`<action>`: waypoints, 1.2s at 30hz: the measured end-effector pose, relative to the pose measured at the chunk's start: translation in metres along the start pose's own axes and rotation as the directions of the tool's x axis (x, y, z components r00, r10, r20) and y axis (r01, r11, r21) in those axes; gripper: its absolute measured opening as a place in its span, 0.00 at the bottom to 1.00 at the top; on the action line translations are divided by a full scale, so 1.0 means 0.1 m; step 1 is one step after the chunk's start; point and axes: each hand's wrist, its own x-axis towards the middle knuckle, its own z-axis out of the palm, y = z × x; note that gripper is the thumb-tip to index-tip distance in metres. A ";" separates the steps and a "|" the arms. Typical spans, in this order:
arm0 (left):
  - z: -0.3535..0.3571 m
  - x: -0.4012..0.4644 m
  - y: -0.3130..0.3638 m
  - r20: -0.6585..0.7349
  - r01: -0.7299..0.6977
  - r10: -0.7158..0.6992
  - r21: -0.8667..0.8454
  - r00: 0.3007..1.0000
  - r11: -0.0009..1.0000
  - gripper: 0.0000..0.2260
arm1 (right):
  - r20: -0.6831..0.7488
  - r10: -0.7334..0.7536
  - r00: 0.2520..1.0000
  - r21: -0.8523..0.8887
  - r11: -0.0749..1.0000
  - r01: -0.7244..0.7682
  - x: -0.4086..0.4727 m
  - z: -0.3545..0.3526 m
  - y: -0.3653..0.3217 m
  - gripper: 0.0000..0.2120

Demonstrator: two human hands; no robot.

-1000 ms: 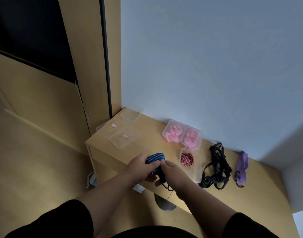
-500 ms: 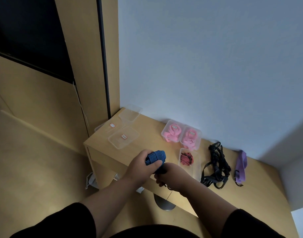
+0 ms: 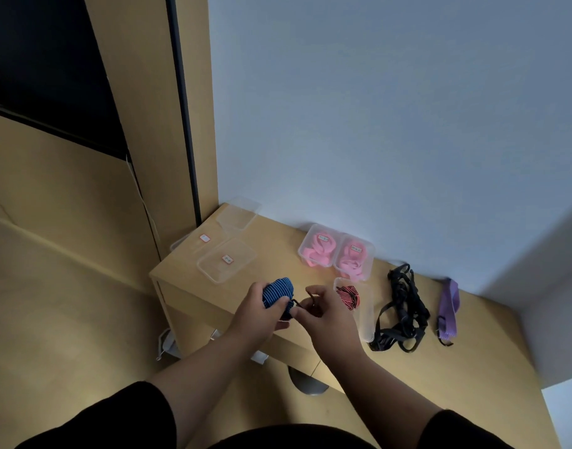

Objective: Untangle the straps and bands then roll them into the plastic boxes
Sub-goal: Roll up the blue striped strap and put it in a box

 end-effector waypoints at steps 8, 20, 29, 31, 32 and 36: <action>0.27 -0.03 0.03 0.069 0.224 -0.213 -0.313 0.975 0.923 0.12 | -0.001 -0.256 0.967 -0.195 0.948 0.251 -0.03 0.07 0.03 0.14; 0.23 -0.07 0.03 0.088 0.292 -0.279 -0.322 0.956 0.901 0.12 | -0.023 -0.238 0.971 -0.357 0.909 0.214 0.09 0.10 0.14 0.10; 0.07 0.03 -0.01 -0.127 0.102 -0.096 0.041 0.987 0.994 0.11 | 0.053 -0.156 0.986 -0.287 0.944 0.164 0.00 0.06 0.02 0.07; 0.03 0.03 -0.08 -0.104 0.022 0.012 0.314 0.994 0.949 0.11 | 0.088 -0.139 0.986 -0.356 0.921 0.162 -0.01 0.06 0.03 0.06; 0.02 0.04 -0.12 -0.089 -0.014 0.057 0.419 0.994 0.908 0.12 | 0.103 -0.127 0.986 -0.375 0.913 0.157 -0.02 0.07 0.02 0.06; 0.03 0.07 -0.11 -0.020 -0.124 0.184 0.668 0.983 0.734 0.13 | 0.129 -0.159 0.979 -0.455 0.868 0.201 -0.06 0.08 -0.05 0.07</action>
